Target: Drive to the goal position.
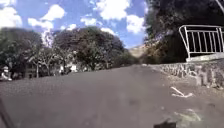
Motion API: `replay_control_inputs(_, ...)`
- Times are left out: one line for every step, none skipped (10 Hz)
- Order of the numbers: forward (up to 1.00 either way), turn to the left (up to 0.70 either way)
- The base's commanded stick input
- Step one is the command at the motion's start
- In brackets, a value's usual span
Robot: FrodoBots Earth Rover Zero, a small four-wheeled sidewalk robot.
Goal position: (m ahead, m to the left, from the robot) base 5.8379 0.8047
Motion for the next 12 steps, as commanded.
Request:
replay_control_inputs(0.50, 0.00)
replay_control_inputs(0.50, -0.18)
replay_control_inputs(0.50, -0.43)
replay_control_inputs(0.50, -0.50)
replay_control_inputs(0.50, -0.50)
replay_control_inputs(0.50, -0.31)
replay_control_inputs(0.50, -0.05)
replay_control_inputs(0.50, 0.00)
replay_control_inputs(0.50, 0.00)
replay_control_inputs(0.50, 0.00)
replay_control_inputs(0.50, 0.00)
replay_control_inputs(0.50, 0.00)
